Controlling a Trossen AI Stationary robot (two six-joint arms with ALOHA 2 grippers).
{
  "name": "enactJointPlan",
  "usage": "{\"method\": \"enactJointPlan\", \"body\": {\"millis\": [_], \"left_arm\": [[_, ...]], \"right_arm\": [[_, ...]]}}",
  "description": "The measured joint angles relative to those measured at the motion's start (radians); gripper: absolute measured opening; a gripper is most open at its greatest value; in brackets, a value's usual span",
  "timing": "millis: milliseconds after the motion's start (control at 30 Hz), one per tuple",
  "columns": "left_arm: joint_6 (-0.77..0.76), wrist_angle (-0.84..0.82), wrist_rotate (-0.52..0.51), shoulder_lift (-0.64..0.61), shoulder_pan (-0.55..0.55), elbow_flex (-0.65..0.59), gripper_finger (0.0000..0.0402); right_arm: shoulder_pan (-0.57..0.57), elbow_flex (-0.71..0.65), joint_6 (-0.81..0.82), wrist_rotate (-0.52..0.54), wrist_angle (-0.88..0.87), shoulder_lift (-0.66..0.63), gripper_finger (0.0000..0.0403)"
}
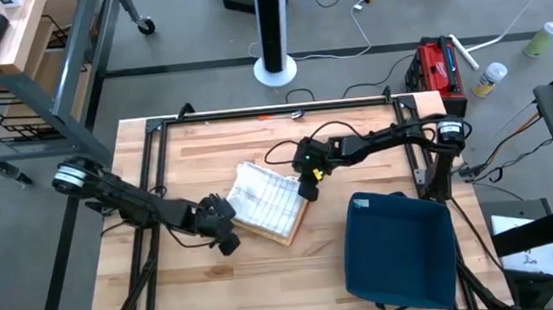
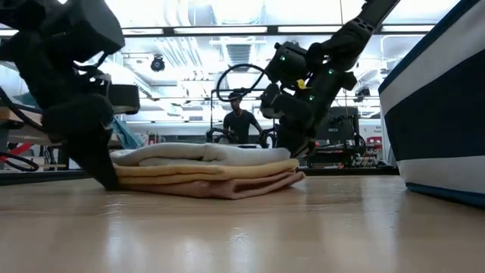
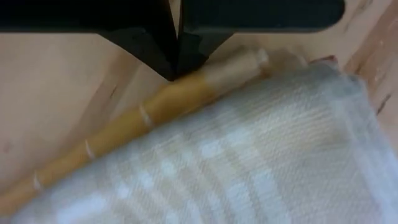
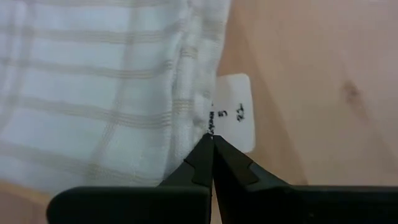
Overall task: Fold towel
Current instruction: Stack the folded white towel on top of the folded yellow towel
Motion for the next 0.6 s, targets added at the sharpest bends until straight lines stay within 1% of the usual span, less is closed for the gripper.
{"method": "enactJointPlan", "body": {"millis": [67,133,200,267,367,500,600], "left_arm": [[0.018,-0.013,-0.027,-0.003,0.0,0.008,0.0],[0.031,-0.016,-0.08,-0.01,0.0,0.009,0.0],[0.041,-0.055,-0.15,-0.024,0.01,0.004,0.0],[0.037,-0.083,-0.185,-0.031,0.018,0.003,0.0],[0.022,-0.145,-0.193,-0.041,0.041,0.003,0.0],[0.007,-0.208,-0.196,-0.049,0.054,0.003,0.0],[-0.07,-0.321,-0.192,-0.061,0.057,0.003,0.0]], "right_arm": [[0.018,0.0,0.004,-0.002,0.001,0.0,0.0],[0.04,0.0,0.013,-0.012,0.0,0.0,0.0],[0.062,0.0,0.02,-0.016,0.0,0.0,0.0],[0.084,0.0,0.023,-0.031,0.001,0.0,0.0],[0.113,0.0,0.03,-0.055,0.005,0.0,0.0],[0.133,0.0,0.03,-0.059,0.003,0.0,0.0],[0.131,0.0,0.026,-0.057,0.0,0.0,0.0]]}}
